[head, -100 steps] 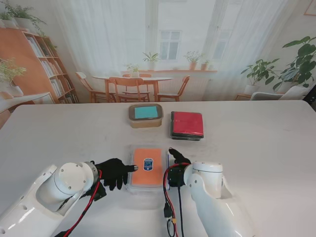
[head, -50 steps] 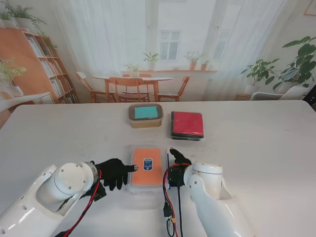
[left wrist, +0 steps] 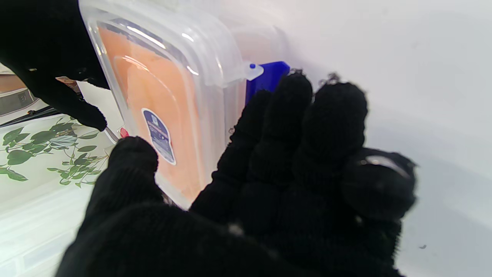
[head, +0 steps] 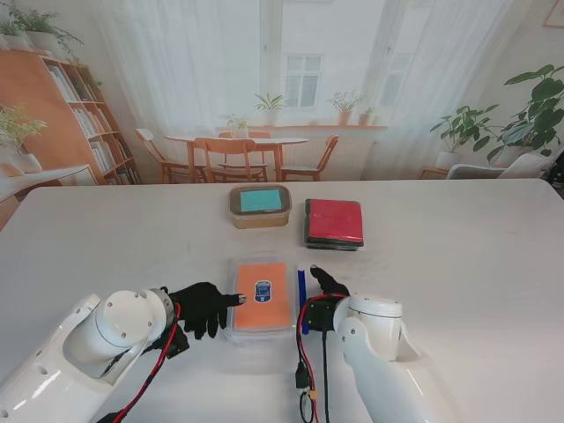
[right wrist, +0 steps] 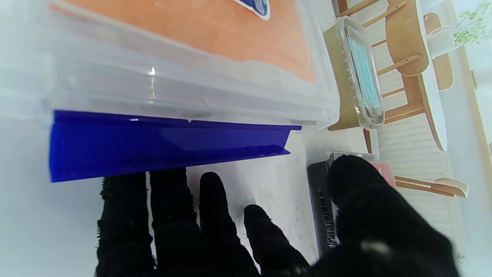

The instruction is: Pair container bodies with their lids

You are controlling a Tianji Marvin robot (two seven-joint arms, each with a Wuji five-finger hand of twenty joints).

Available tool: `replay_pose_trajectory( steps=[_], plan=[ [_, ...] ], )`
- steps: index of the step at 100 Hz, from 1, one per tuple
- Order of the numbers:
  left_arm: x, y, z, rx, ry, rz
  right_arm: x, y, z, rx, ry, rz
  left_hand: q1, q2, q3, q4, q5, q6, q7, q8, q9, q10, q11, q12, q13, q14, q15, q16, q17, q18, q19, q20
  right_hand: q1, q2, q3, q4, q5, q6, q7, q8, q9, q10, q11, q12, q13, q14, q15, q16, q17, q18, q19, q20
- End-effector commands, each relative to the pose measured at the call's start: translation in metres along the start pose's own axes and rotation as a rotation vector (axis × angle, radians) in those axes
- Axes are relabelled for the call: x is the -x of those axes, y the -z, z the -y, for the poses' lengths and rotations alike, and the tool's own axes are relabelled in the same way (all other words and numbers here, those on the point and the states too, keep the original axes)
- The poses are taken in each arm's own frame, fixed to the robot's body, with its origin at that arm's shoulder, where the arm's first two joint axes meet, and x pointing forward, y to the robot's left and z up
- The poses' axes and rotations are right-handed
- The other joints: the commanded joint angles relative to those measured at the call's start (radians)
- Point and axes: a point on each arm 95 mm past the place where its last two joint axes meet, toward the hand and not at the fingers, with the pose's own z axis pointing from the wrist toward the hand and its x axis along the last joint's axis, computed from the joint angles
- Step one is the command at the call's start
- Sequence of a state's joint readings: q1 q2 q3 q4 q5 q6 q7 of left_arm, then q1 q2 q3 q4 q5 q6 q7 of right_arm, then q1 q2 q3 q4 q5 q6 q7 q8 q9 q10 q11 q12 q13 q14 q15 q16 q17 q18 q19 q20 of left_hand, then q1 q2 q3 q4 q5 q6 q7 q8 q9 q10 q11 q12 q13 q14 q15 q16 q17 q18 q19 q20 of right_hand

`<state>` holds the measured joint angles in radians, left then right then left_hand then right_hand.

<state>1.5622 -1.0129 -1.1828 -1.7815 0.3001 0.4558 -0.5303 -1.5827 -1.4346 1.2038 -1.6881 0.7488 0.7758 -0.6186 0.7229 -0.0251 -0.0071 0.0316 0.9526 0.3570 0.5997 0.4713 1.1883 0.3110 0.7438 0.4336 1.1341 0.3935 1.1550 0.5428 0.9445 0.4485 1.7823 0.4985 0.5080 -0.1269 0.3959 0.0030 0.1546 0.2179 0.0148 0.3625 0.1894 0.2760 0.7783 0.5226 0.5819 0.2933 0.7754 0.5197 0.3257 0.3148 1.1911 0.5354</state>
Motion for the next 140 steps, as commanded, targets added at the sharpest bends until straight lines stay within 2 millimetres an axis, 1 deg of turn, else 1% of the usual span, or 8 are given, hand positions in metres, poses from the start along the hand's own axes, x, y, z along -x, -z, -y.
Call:
replay_pose_trajectory(
  steps=[1, 23, 29, 36, 44, 72, 114, 140],
  plan=[
    [-0.001, 0.000, -0.003, 0.007, 0.002, -0.008, 0.004, -0.001, -0.002, -0.007, -0.004, 0.009, 0.022, -0.009, -0.014, -0.003, 0.017, -0.026, -0.004, -0.021, 0.022, -0.011, 0.033, 0.007, 0.026, 0.098, 0.055, 0.003, 0.059, -0.162, 0.133, -0.009, 0.026, -0.036, 0.009, 0.027, -0.001, 0.097, -0.037, 0.000, -0.021, 0.027, -0.024, -0.013, 0.046, -0.015, 0.033, 0.016, 0.041, -0.029, 0.084, 0.015],
    [-0.001, 0.000, -0.002, 0.005, -0.001, -0.009, 0.002, 0.000, -0.003, -0.007, -0.010, -0.002, 0.023, -0.010, -0.014, -0.003, 0.018, -0.026, -0.004, -0.021, 0.023, -0.010, 0.033, 0.007, 0.027, 0.097, 0.055, 0.002, 0.059, -0.162, 0.133, -0.009, 0.052, -0.047, 0.010, 0.030, -0.002, 0.099, -0.032, 0.022, -0.002, 0.034, -0.018, -0.018, 0.060, -0.020, 0.060, 0.018, 0.051, -0.035, 0.110, 0.014],
    [-0.002, 0.000, -0.002, 0.005, -0.001, -0.010, 0.001, 0.000, -0.003, -0.010, -0.004, -0.007, 0.023, -0.010, -0.014, -0.003, 0.018, -0.025, -0.004, -0.021, 0.023, -0.010, 0.033, 0.007, 0.026, 0.098, 0.055, 0.002, 0.059, -0.162, 0.133, -0.009, 0.071, -0.050, 0.000, 0.032, -0.007, 0.101, -0.028, 0.079, 0.009, 0.040, -0.015, -0.025, 0.055, -0.017, 0.072, 0.013, 0.041, -0.034, 0.122, 0.007],
    [-0.002, 0.000, -0.002, 0.005, -0.002, -0.011, -0.001, 0.001, -0.004, -0.018, 0.027, -0.017, 0.022, -0.009, -0.014, -0.003, 0.017, -0.026, -0.004, -0.021, 0.023, -0.010, 0.034, 0.007, 0.027, 0.097, 0.055, 0.002, 0.059, -0.162, 0.133, -0.009, 0.099, -0.051, -0.014, 0.036, -0.018, 0.108, -0.004, 0.208, 0.042, 0.049, -0.032, -0.035, 0.050, -0.011, 0.076, 0.015, 0.031, -0.031, 0.132, 0.011],
    [-0.002, 0.000, -0.002, 0.005, -0.002, -0.014, -0.003, 0.002, -0.005, -0.024, 0.096, -0.029, 0.021, -0.009, -0.014, -0.003, 0.018, -0.025, -0.004, -0.021, 0.023, -0.010, 0.034, 0.007, 0.028, 0.097, 0.056, 0.003, 0.059, -0.162, 0.133, -0.009, 0.133, -0.062, -0.013, 0.040, 0.021, 0.121, 0.031, 0.247, 0.082, 0.065, -0.063, -0.057, 0.049, -0.001, 0.068, 0.012, 0.029, -0.018, 0.133, 0.009],
    [-0.004, 0.000, -0.001, 0.008, -0.001, -0.023, -0.012, 0.003, -0.003, -0.033, 0.359, -0.081, 0.022, -0.009, -0.014, -0.003, 0.018, -0.027, -0.004, -0.021, 0.024, -0.011, 0.034, 0.007, 0.028, 0.099, 0.055, 0.002, 0.059, -0.162, 0.133, -0.009, 0.198, -0.105, -0.015, 0.053, 0.110, 0.173, 0.076, 0.215, 0.198, 0.112, -0.118, -0.127, 0.095, 0.028, 0.058, 0.002, 0.073, 0.019, 0.161, -0.006],
    [-0.006, 0.000, -0.001, 0.008, -0.001, -0.023, -0.021, 0.009, 0.005, -0.040, 0.255, -0.092, 0.022, -0.009, -0.014, -0.003, 0.016, -0.027, -0.004, -0.021, 0.023, -0.010, 0.034, 0.007, 0.028, 0.098, 0.055, 0.003, 0.059, -0.162, 0.133, -0.009, 0.220, -0.111, -0.015, 0.057, 0.091, 0.183, 0.091, 0.190, 0.187, 0.125, -0.106, -0.142, 0.110, 0.029, 0.076, 0.006, 0.101, 0.010, 0.179, -0.019],
    [-0.007, 0.000, -0.001, 0.009, 0.002, -0.026, -0.025, 0.010, 0.007, -0.048, 0.344, -0.122, 0.022, -0.008, -0.014, -0.003, 0.018, -0.026, -0.003, -0.021, 0.022, -0.011, 0.034, 0.007, 0.027, 0.097, 0.055, 0.003, 0.059, -0.162, 0.133, -0.009, 0.220, -0.122, -0.018, 0.058, 0.121, 0.215, 0.111, 0.179, 0.236, 0.153, -0.104, -0.153, 0.132, 0.046, 0.084, 0.006, 0.117, 0.028, 0.190, -0.021]
  ],
)
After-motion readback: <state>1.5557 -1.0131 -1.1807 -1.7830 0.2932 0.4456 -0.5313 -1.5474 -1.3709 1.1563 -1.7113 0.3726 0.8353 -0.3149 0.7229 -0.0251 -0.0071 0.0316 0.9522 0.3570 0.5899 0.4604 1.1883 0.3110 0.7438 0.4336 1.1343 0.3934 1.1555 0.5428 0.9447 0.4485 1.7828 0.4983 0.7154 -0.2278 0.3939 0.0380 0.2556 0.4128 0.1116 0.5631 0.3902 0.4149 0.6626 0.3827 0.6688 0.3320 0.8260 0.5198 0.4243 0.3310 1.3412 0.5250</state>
